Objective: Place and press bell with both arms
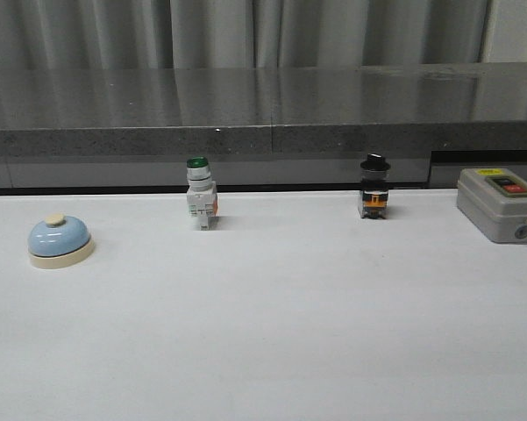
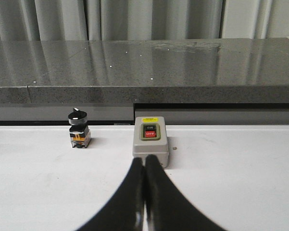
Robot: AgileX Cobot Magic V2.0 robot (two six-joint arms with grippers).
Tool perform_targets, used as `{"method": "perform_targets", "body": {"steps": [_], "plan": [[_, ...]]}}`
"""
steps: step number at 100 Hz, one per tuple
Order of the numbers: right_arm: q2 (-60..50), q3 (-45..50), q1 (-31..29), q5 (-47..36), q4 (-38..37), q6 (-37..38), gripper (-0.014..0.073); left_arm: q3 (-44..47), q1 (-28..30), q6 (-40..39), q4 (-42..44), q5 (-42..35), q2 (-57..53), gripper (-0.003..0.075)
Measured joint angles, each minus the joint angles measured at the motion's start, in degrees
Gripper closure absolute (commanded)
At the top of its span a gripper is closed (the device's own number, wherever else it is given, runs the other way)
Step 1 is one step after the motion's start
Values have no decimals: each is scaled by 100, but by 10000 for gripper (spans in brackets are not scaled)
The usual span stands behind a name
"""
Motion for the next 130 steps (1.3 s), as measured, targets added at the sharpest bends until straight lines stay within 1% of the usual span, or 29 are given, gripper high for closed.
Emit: {"method": "perform_targets", "body": {"steps": [27,45,60,74,89,101,130], "plan": [[0,0,0,0,0,0,662,0,0,3,0,-34,0,741],[0,0,0,0,0,0,662,0,0,3,-108,-520,0,741],[0,0,0,0,0,0,662,0,0,3,-141,-649,0,741],[0,0,0,0,0,0,662,-231,0,3,-271,-318,13,741],[0,0,0,0,0,0,662,-988,0,3,-565,131,426,741],[0,0,0,0,0,0,662,-1556,0,3,-588,573,1033,741],[0,0,0,0,0,0,662,-2557,0,71,-600,1014,2689,735]]}}
